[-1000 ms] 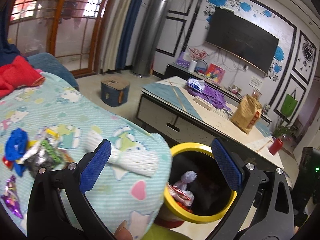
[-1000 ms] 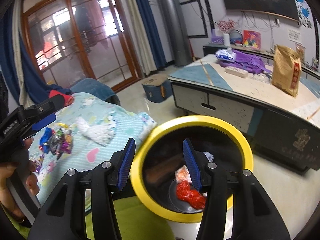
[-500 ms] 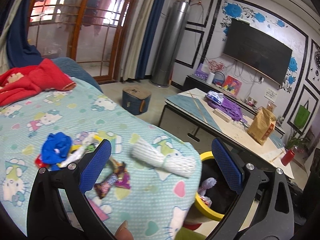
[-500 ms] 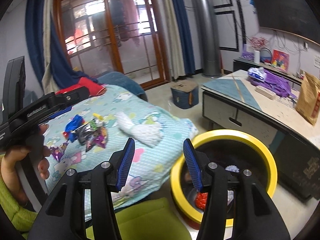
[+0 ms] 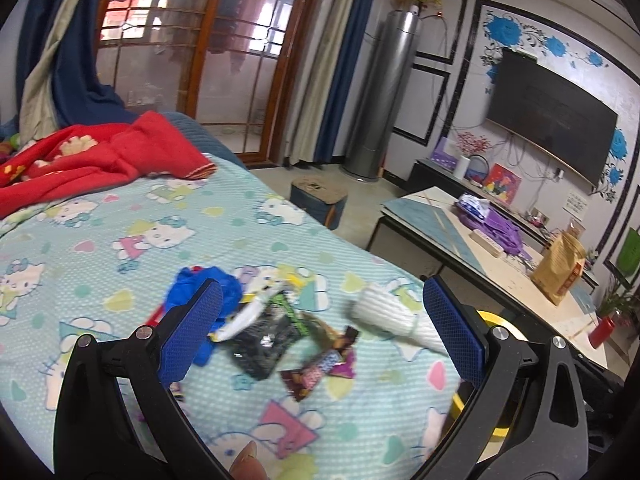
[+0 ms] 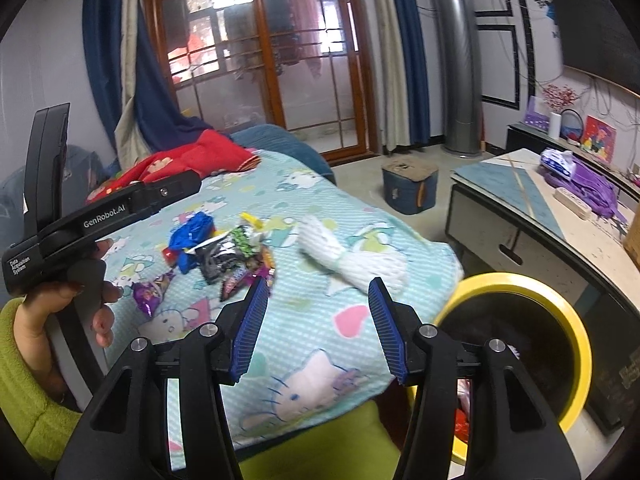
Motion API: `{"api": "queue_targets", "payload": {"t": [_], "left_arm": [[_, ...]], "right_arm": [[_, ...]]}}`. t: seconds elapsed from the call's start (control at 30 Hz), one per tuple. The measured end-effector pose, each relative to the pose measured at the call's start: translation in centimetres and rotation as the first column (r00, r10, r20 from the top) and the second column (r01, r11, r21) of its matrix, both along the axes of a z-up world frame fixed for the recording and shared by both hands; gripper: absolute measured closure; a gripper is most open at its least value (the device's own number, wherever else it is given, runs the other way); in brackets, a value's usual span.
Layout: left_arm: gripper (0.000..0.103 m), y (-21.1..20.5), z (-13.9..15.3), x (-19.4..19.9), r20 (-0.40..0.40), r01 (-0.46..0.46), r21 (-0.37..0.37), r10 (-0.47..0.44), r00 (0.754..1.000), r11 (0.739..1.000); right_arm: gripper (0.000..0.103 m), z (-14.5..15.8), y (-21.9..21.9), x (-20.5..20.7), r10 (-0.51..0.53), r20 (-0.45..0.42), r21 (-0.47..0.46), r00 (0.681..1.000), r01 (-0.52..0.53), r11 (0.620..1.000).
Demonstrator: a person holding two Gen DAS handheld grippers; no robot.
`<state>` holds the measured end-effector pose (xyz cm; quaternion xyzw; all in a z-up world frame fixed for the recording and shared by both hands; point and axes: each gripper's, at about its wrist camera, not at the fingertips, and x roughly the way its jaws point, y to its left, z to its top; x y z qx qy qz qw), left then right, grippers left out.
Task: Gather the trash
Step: 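Move both tools back toward the candy wrappers on the bed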
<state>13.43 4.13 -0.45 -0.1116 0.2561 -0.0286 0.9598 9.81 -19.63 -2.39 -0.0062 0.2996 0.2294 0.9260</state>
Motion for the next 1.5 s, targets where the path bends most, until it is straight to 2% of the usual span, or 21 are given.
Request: {"api": "queue_targets", "payload": {"t": [0.3,0.5,0.53,0.6,0.73,0.87,1.03,1.1,1.17,1.3,1.43,1.5], "left_arm": [[0.011,5.6,-0.8,0.2,-0.049,-0.111,-0.03,0.11,0.993,0.993],[0.011,8.6,-2.2,0.6,-0.107,-0.132,-0.06,0.125,0.986,0.989],[0.013,9.0,-2.5,0.8,-0.12,-0.133,-0.068,0.124,0.985,0.989],[0.019,9.5,-3.0,1.1,-0.139,-0.13,-0.08,0.118,0.983,0.988],[0.032,10.0,-3.9,1.7,-0.168,-0.11,-0.112,0.091,0.982,0.988],[0.036,9.8,-5.0,2.5,-0.197,-0.087,-0.13,0.06,0.979,0.988],[0.046,9.7,-5.8,3.4,-0.214,-0.073,-0.141,0.041,0.976,0.987],[0.049,9.8,-6.0,3.7,-0.217,-0.072,-0.152,0.037,0.975,0.986],[0.065,9.7,-6.1,3.8,-0.219,-0.067,-0.162,0.03,0.975,0.985],[0.077,10.0,-6.5,4.1,-0.232,-0.07,-0.179,0.027,0.972,0.981],[0.102,10.0,-6.6,3.9,-0.238,-0.075,-0.172,0.033,0.971,0.982],[0.102,10.1,-6.4,3.6,-0.23,-0.075,-0.171,0.034,0.973,0.982]], "right_arm": [[0.052,-0.7,5.3,1.9,0.098,-0.043,-0.026,0.994,-0.1,0.995],[0.053,-1.9,7.5,4.5,0.125,-0.109,-0.002,0.986,-0.126,0.992],[0.055,-2.2,7.9,5.0,0.124,-0.122,-0.003,0.985,-0.125,0.992],[0.061,-2.8,8.7,5.9,0.127,-0.149,-0.002,0.981,-0.129,0.992],[0.063,-3.6,9.5,7.3,0.109,-0.181,-0.001,0.977,-0.111,0.994],[0.068,-4.5,9.8,8.7,0.088,-0.227,0.017,0.97,-0.086,0.996],[0.086,-5.0,10.2,9.2,0.088,-0.241,0.024,0.967,-0.085,0.996],[0.086,-5.0,10.2,9.0,0.088,-0.233,0.027,0.969,-0.084,0.996],[0.087,-4.9,10.1,8.6,0.089,-0.221,0.031,0.971,-0.084,0.996],[0.088,-4.6,9.7,8.0,0.091,-0.204,0.042,0.975,-0.084,0.996],[0.089,-4.2,9.3,7.4,0.1,-0.192,0.059,0.976,-0.09,0.994],[0.09,-4.0,9.1,7.1,0.105,-0.187,0.068,0.977,-0.094,0.993]]}}
